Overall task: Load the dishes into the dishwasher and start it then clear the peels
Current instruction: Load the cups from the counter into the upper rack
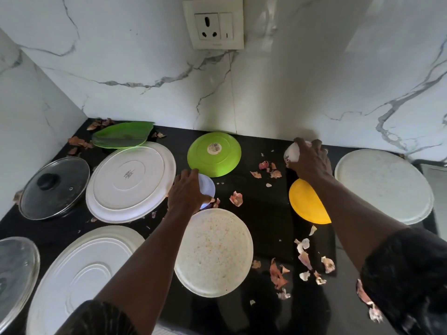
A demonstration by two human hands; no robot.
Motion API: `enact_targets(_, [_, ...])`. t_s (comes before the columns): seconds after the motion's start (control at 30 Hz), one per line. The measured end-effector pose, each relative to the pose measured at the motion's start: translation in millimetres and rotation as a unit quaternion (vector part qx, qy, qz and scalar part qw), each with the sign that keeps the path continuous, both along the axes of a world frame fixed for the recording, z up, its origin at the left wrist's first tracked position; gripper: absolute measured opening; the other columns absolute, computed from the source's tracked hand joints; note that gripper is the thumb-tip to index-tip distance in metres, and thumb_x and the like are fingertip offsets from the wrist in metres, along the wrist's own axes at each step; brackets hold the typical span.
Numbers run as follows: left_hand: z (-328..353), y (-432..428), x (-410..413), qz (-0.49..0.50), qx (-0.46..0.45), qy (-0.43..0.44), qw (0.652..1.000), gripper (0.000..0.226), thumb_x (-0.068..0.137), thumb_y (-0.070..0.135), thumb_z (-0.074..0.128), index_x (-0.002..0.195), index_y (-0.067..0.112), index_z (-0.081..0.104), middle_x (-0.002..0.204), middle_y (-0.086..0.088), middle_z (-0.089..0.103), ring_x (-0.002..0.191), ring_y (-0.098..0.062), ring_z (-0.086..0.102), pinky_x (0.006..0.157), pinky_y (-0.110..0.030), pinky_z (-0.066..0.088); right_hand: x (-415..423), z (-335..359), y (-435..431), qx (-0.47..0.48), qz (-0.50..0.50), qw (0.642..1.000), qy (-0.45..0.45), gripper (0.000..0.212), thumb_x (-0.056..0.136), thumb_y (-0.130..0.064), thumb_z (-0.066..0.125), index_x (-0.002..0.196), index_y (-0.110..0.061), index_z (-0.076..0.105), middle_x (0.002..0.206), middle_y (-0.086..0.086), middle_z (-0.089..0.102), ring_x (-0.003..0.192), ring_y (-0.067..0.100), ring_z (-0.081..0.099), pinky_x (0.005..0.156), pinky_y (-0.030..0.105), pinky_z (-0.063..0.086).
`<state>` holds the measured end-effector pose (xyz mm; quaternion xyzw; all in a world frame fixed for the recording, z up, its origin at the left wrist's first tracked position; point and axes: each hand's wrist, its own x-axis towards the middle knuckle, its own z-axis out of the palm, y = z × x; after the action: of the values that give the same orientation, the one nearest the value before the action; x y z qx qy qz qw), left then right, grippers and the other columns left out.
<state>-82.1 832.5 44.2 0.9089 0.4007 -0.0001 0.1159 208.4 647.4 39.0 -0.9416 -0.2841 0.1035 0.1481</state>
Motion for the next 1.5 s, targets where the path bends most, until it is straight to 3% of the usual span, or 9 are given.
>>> enact_targets(0.17, [23,-11,3,-0.006,0.007,-0.012,1.000,0.098,0.069,0.046,0.088,0.147,0.012,0.039,0.137,-0.012,0.049,0.125,-0.033,0.048,0.097,-0.042,0.045,-15,25,-2,0.036,0.013,0.999,-0.018,0.076,0.075,-0.043,0.082,0.141,-0.036,0.044,0.135,0.015,0.037,0.123,0.045,0.042,0.089,0.055,0.052])
enact_targets(0.33, [47,-34,1,-0.043,-0.024,-0.058,0.997,0.101,0.071,0.046,0.086,0.151,0.014,0.034,0.147,-0.013,0.043,0.134,-0.035,0.042,0.102,-0.048,0.043,-68,62,-26,0.077,0.013,0.996,-0.044,0.089,0.070,-0.052,0.080,0.147,-0.038,0.038,0.134,0.012,0.037,0.121,0.041,0.043,0.093,0.050,0.049])
enact_targets(0.47, [62,-71,-6,-0.104,-0.041,-0.092,0.989,0.100,0.070,0.044,0.087,0.151,0.014,0.036,0.144,-0.014,0.045,0.132,-0.035,0.042,0.100,-0.048,0.042,-127,83,-78,0.103,-0.021,0.993,-0.049,0.093,0.067,-0.058,0.080,0.148,-0.037,0.038,0.135,0.009,0.037,0.123,0.037,0.042,0.097,0.047,0.048])
enact_targets(0.63, [68,-134,-13,-0.210,-0.048,-0.109,0.970,0.101,0.063,0.043,0.091,0.147,0.015,0.042,0.140,-0.015,0.048,0.128,-0.037,0.046,0.100,-0.047,0.043,-205,93,-168,0.088,-0.100,0.988,-0.077,0.089,0.066,-0.061,0.075,0.144,-0.040,0.040,0.130,0.008,0.040,0.115,0.036,0.045,0.091,0.046,0.051])
enact_targets(0.87, [63,-254,-34,-0.355,-0.076,-0.115,0.924,0.097,0.064,0.042,0.092,0.145,0.011,0.048,0.139,-0.018,0.051,0.129,-0.040,0.048,0.102,-0.051,0.044,-306,78,-307,0.074,-0.229,0.968,-0.069,0.090,0.065,-0.061,0.077,0.145,-0.039,0.040,0.132,0.006,0.044,0.119,0.035,0.044,0.096,0.045,0.049])
enact_targets(1.2, [42,-435,-64,-0.499,-0.116,-0.097,0.853,0.095,0.064,0.043,0.089,0.145,0.018,0.046,0.138,-0.008,0.051,0.129,-0.029,0.045,0.104,-0.042,0.040,-412,54,-492,0.028,-0.382,0.923,-0.041,0.088,0.070,-0.060,0.074,0.147,-0.040,0.036,0.137,0.006,0.042,0.123,0.037,0.042,0.095,0.046,0.047])
enact_targets(1.43, [21,-564,-91,-0.623,-0.132,-0.083,0.766,0.091,0.061,0.046,0.083,0.139,0.019,0.047,0.131,-0.003,0.053,0.122,-0.029,0.050,0.097,-0.043,0.047,-456,32,-610,0.008,-0.441,0.897,-0.004,0.088,0.072,-0.058,0.074,0.147,-0.043,0.031,0.139,0.005,0.039,0.124,0.035,0.042,0.095,0.045,0.046])
enact_targets(1.5, [12,-606,-93,-0.638,-0.121,-0.060,0.758,0.092,0.061,0.048,0.085,0.140,0.023,0.044,0.132,-0.001,0.051,0.123,-0.027,0.049,0.096,-0.044,0.048,-462,21,-644,0.005,-0.447,0.895,0.016,0.091,0.073,-0.058,0.074,0.149,-0.043,0.027,0.143,0.006,0.036,0.129,0.035,0.038,0.099,0.047,0.047])
